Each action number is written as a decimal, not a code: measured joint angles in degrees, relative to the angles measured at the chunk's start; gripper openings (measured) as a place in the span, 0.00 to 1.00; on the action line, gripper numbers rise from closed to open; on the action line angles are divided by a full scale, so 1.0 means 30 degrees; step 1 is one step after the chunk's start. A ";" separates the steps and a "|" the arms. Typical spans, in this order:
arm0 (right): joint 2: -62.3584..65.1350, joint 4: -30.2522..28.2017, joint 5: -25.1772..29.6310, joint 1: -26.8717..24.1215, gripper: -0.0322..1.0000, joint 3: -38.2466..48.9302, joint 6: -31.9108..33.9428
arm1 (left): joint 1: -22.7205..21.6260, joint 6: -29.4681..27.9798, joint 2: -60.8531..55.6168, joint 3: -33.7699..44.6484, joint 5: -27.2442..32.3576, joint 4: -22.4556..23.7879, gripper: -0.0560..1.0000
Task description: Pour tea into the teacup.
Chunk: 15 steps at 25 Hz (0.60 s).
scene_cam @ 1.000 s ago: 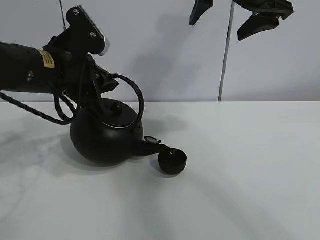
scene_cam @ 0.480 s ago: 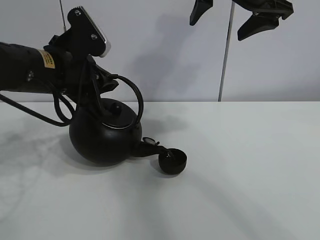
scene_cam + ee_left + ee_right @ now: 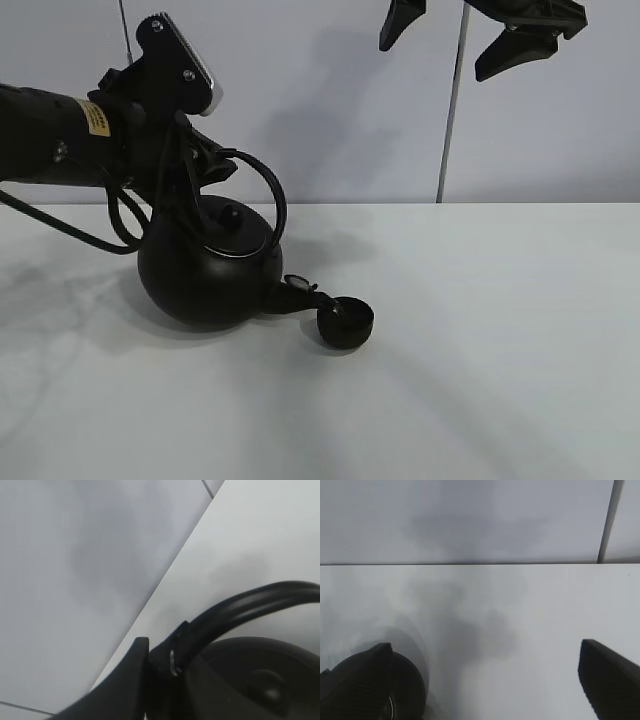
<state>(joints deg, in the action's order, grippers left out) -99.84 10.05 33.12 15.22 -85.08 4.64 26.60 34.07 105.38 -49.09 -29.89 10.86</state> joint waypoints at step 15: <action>0.0000 0.0000 0.0000 0.0000 0.70 0.0000 0.0000 | 0.0000 -0.3253 -0.0999 0.0131 -0.0723 -0.2937 0.16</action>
<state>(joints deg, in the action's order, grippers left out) -99.84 10.05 33.12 15.22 -85.08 4.64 26.60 24.32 102.38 -48.70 -32.06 2.05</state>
